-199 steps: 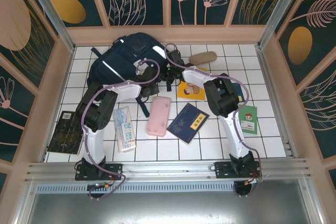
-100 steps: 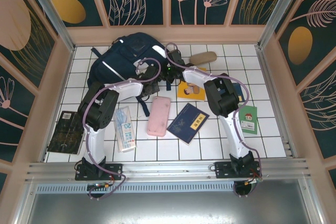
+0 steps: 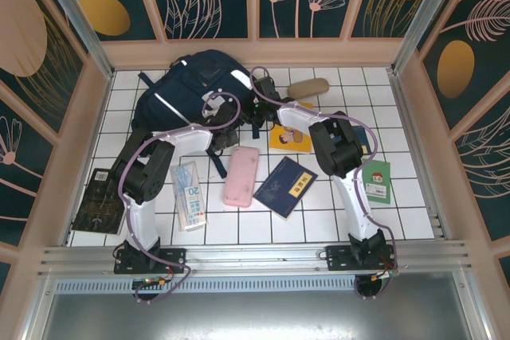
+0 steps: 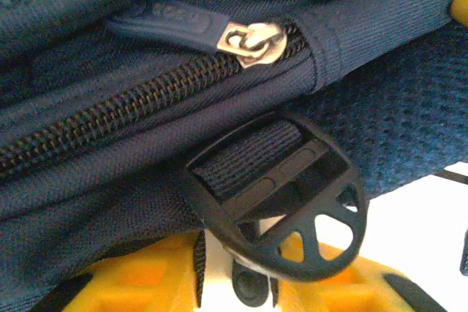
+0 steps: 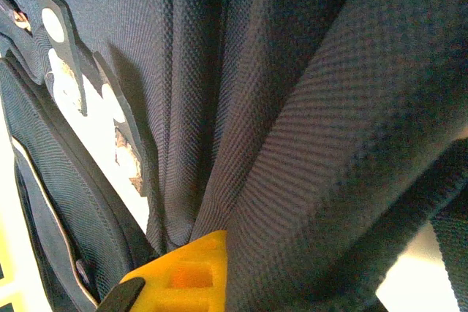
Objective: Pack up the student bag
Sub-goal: Unzip the student bag at the top-center of the table.
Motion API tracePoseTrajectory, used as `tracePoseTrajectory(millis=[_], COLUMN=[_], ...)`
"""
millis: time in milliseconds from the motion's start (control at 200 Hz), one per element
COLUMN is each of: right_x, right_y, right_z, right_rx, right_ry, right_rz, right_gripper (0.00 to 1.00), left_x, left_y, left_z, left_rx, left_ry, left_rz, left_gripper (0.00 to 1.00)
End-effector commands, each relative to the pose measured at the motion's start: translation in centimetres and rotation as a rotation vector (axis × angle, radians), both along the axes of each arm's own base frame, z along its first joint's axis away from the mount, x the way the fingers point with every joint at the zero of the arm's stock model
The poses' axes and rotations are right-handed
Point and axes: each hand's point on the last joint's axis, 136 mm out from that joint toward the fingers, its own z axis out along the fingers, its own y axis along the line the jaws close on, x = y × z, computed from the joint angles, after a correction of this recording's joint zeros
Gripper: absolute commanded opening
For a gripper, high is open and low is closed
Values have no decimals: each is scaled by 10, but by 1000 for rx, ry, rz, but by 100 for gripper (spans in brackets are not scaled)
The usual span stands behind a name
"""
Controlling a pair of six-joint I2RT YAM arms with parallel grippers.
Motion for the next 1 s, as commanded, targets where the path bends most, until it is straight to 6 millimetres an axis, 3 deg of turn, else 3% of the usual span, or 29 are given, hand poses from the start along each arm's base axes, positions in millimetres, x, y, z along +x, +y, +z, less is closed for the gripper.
tracePoseTrajectory(millis=[0, 280, 500, 570, 796, 996], right_x=[7, 5, 4, 4, 4, 7], right_y=[11, 11, 12, 12, 12, 11], right_z=[22, 22, 22, 22, 24, 24], right_rx=[52, 52, 53, 54, 49, 50], right_ry=[-77, -76, -76, -75, -79, -82], right_rz=[7, 10, 11, 12, 12, 7], right_gripper=[0, 0, 0, 0, 0, 0], left_x=[-9, -9, -1, 1, -8, -10], left_y=[9, 9, 4, 2, 5, 5], left_z=[-4, -24, -31, -35, -44, -34], left_rx=[25, 53, 75, 85, 92, 70], left_ry=[32, 67, 67, 78, 106, 86], left_rz=[4, -8, -49, -66, -79, -73], left_gripper=[31, 32, 39, 33, 0, 0])
